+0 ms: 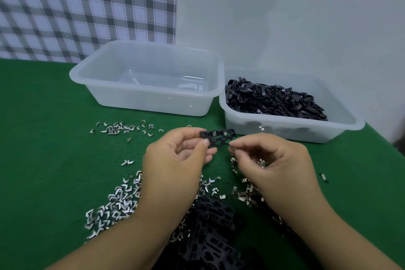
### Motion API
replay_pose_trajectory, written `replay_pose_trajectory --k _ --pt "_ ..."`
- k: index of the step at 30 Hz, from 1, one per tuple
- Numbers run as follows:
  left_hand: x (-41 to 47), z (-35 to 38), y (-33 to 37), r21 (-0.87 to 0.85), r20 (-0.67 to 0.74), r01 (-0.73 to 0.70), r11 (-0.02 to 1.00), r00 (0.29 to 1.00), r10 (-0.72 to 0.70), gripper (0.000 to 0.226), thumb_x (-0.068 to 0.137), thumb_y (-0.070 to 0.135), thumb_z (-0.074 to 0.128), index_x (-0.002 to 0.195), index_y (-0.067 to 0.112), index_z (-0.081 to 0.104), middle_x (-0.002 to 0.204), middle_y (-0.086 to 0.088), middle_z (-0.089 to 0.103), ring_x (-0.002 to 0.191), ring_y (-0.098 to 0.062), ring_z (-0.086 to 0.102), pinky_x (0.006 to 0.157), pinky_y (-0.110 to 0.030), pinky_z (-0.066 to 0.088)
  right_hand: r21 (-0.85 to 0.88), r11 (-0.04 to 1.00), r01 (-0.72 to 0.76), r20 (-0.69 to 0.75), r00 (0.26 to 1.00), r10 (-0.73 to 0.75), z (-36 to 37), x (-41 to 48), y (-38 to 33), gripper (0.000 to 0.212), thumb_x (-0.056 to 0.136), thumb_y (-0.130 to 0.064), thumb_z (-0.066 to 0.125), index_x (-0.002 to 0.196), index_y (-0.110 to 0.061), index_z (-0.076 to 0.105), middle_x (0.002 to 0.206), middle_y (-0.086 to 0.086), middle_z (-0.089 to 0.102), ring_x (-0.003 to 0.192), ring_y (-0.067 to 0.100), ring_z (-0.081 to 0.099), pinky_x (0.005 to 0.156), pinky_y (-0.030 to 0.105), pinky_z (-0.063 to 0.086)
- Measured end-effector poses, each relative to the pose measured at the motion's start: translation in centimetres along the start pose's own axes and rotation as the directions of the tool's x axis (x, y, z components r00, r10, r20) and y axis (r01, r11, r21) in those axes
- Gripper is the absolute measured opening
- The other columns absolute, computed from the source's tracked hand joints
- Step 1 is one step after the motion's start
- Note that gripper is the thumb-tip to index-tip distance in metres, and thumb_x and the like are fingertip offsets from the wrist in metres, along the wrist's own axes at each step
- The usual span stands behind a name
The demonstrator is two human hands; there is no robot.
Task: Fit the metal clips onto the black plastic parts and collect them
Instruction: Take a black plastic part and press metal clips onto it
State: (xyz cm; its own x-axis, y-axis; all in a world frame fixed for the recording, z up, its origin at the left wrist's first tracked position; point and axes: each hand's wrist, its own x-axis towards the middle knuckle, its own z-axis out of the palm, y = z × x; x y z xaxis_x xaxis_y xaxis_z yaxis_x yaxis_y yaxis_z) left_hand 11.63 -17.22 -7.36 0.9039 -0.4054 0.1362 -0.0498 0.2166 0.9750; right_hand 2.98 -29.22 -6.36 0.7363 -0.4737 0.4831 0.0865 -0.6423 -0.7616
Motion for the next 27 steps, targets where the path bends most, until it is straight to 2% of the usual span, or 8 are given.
replay_pose_trajectory --k 5,8,12,16,20,27 --pt "-0.1 0.1 0.0 -0.003 0.045 0.002 1.000 0.999 -0.002 0.020 0.085 -0.006 0.062 0.085 0.013 0.069 0.074 -0.004 0.075 0.070 -0.013 0.073 0.060 -0.014 0.054 -0.059 0.996 0.066 -0.038 0.997 -0.068 0.1 -0.1 -0.3 0.023 0.075 -0.007 0.074 0.085 -0.027 0.071 0.073 -0.015 0.069 0.067 0.008 0.064 0.065 0.019 0.052" --pt "-0.2 0.1 0.0 0.001 0.073 0.004 1.000 0.997 -0.004 0.019 0.084 -0.005 0.063 0.085 0.013 0.069 0.073 -0.003 0.075 0.070 -0.014 0.074 0.060 -0.015 0.054 -0.164 0.972 0.166 -0.067 0.982 -0.179 0.1 0.0 -0.6 0.017 0.076 -0.010 0.073 0.088 -0.021 0.071 0.078 -0.021 0.066 0.074 -0.002 0.064 0.069 0.009 0.049" --pt "-0.3 0.2 -0.2 0.002 0.094 0.008 1.000 0.996 -0.008 0.018 0.082 -0.005 0.065 0.081 0.013 0.068 0.070 -0.005 0.074 0.068 -0.015 0.074 0.059 -0.016 0.055 -0.245 0.941 0.235 -0.073 0.963 -0.259 0.3 -0.1 -0.4 0.011 0.079 -0.010 0.066 0.084 -0.019 0.069 0.074 -0.009 0.065 0.069 0.005 0.057 0.064 0.016 0.044" --pt "-0.4 0.2 -0.2 0.006 0.124 0.000 1.000 0.992 -0.001 0.020 0.080 -0.006 0.067 0.077 0.014 0.068 0.068 -0.007 0.074 0.066 -0.016 0.073 0.058 -0.017 0.055 -0.211 0.949 0.234 -0.059 0.966 -0.252 0.7 0.1 0.0 0.010 0.080 -0.007 0.063 0.083 -0.016 0.065 0.084 -0.011 0.058 0.079 0.002 0.051 0.073 0.010 0.038" --pt "-0.4 0.3 -0.3 -0.004 0.136 0.007 1.000 0.991 -0.006 0.018 0.079 -0.007 0.068 0.078 0.012 0.068 0.067 -0.010 0.073 0.065 -0.018 0.073 0.057 -0.018 0.055 -0.173 0.969 0.178 -0.051 0.981 -0.189 1.0 0.1 0.2 0.009 0.080 -0.010 0.062 0.083 -0.019 0.063 0.087 -0.015 0.054 0.080 -0.002 0.047 0.073 0.008 0.034" --pt "-0.4 0.4 -0.2 -0.026 0.147 0.011 1.000 0.989 -0.007 0.017 0.079 -0.007 0.068 0.079 0.010 0.067 0.066 -0.009 0.073 0.064 -0.018 0.073 0.056 -0.017 0.055 -0.172 0.971 0.166 -0.041 0.984 -0.175 1.0 0.0 0.2 0.008 0.079 -0.013 0.062 0.082 -0.020 0.064 0.086 -0.018 0.054 0.084 0.009 0.052 0.074 0.011 0.036"
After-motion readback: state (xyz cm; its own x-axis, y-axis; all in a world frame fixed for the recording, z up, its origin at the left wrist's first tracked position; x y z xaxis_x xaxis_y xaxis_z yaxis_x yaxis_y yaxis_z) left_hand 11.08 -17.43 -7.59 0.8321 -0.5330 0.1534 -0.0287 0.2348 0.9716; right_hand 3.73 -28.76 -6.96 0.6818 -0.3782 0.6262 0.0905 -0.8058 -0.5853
